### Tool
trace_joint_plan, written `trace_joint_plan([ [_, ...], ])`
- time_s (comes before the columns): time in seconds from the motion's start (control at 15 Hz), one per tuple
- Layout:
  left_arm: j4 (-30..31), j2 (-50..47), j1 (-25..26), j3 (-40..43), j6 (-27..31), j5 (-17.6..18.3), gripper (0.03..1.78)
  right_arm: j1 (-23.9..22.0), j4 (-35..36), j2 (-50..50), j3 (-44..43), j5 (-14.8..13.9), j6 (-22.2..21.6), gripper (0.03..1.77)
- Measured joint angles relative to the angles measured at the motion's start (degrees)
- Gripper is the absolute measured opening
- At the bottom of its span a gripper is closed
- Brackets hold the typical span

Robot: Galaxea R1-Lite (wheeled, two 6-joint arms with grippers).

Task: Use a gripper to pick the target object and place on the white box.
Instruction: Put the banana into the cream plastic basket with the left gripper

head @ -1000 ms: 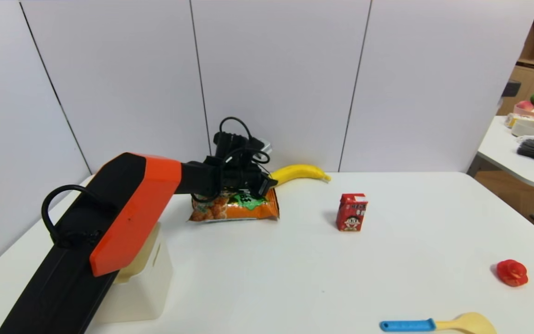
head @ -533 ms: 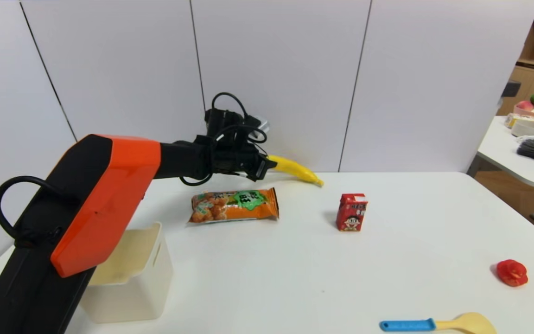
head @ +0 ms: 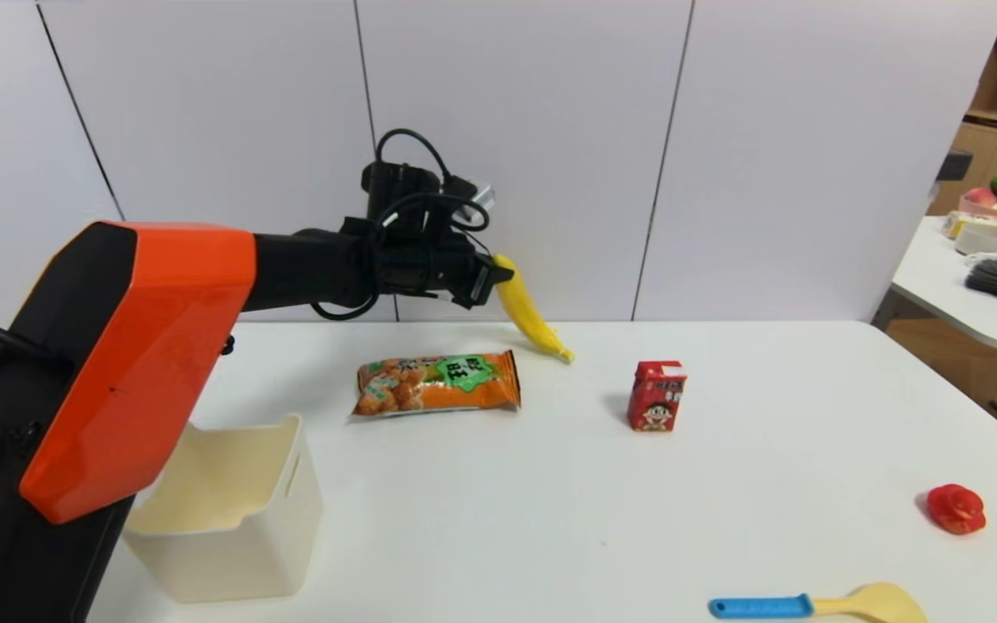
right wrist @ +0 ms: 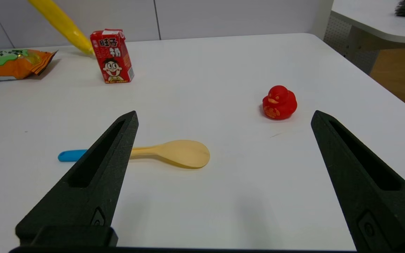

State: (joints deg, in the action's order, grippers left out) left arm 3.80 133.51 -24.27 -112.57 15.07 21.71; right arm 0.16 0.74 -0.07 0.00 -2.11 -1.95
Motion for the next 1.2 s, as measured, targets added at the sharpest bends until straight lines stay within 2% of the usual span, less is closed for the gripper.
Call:
trace_joint_plan([
  [0.6,-1.2,-8.9,2.0,1.3,0.3,-0.5,0.5,0.0,0.0,0.0,0.0,0.0,0.0,1.7],
  [1.2,-4.9,-30.4,9.8,17.6,2.0,-0.9,0.5,0.0,0.0,0.0,0.0,0.0,0.0,1.7],
])
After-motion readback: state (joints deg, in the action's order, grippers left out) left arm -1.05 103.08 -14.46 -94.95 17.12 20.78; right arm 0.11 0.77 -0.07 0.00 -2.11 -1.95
